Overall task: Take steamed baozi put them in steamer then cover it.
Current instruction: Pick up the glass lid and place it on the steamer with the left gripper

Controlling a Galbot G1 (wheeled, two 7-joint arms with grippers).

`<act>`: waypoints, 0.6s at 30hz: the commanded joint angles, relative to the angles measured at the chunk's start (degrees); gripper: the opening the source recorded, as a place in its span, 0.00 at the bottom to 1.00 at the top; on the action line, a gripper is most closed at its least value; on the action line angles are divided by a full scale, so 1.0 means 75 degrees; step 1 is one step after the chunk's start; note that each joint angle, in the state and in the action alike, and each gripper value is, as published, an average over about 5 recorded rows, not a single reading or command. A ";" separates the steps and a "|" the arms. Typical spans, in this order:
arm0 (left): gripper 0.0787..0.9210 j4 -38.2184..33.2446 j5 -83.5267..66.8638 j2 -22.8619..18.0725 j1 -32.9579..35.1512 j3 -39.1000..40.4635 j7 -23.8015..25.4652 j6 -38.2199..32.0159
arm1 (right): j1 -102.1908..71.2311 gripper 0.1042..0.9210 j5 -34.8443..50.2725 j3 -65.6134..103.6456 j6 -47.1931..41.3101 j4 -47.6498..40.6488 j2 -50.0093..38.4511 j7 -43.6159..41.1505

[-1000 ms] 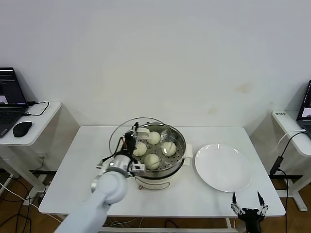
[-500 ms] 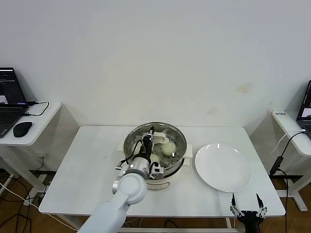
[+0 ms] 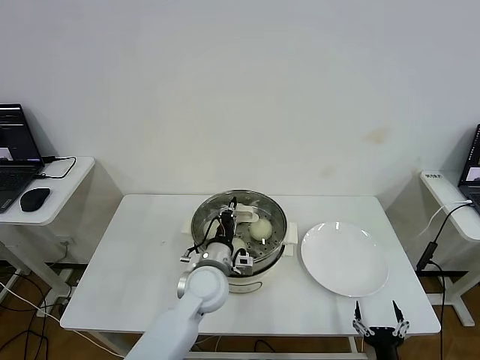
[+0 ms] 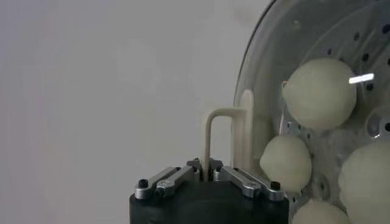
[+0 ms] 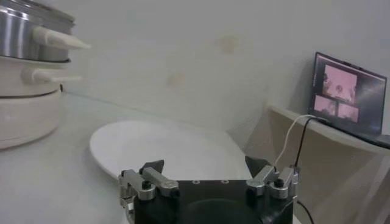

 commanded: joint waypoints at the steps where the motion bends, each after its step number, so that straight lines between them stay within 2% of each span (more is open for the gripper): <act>1: 0.08 0.0128 0.0098 -0.0118 -0.0011 -0.0071 -0.0031 -0.0026 | -0.0006 0.88 -0.0017 -0.0032 0.0012 -0.0024 0.0003 -0.0007; 13: 0.10 0.0007 0.0000 -0.0183 0.0136 -0.0115 -0.0096 -0.0030 | -0.0001 0.88 -0.0043 -0.0066 0.0025 -0.0062 -0.0002 -0.0021; 18: 0.24 -0.0350 -0.0057 -0.0068 0.0249 -0.0186 -0.0118 -0.0036 | -0.0001 0.88 -0.0070 -0.0100 0.0024 -0.0068 0.0000 -0.0021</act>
